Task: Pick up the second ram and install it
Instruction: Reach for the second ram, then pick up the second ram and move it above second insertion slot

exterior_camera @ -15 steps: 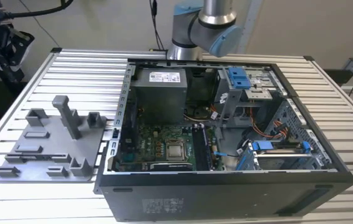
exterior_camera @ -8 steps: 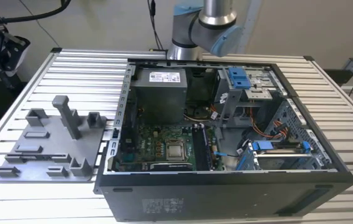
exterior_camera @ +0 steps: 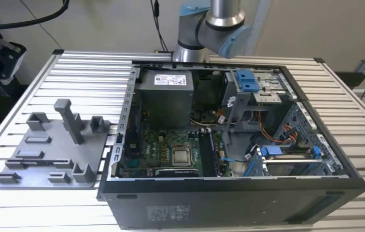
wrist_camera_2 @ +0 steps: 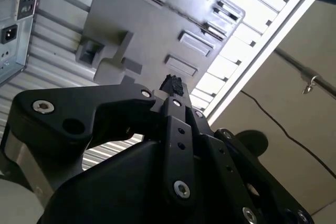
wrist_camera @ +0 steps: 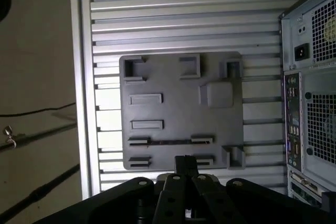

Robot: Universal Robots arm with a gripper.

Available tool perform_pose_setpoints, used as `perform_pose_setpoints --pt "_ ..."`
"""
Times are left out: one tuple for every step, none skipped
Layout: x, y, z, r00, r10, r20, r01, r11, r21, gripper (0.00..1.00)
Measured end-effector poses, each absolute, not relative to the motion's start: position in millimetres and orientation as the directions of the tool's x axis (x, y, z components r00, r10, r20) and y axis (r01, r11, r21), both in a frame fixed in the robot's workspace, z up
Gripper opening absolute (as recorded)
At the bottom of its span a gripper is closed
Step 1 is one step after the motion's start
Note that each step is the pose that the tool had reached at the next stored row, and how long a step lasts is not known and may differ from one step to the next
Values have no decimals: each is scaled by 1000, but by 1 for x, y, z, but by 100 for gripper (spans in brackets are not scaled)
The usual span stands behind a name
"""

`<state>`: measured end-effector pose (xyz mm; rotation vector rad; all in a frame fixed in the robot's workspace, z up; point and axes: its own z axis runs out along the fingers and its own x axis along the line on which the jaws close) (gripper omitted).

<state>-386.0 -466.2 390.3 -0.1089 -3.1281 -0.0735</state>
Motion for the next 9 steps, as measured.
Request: perform_pose_setpoints --pt "-386 -466 390 -998 69 12 70 996 46 11" --pt "-386 -466 390 -998 69 12 70 996 46 11" --pt "-386 -466 390 -998 69 12 70 996 47 11" --pt "-386 -466 390 -998 69 12 70 996 47 11" --pt "-386 -466 390 -998 69 12 70 996 46 11" --pt "-386 -466 390 -998 69 12 70 996 46 11" --pt "-386 -466 390 -998 69 12 70 996 47 11" --pt "-386 -466 390 -998 69 12 70 997 46 11" --pt "-386 -466 390 -998 69 12 70 996 46 11"
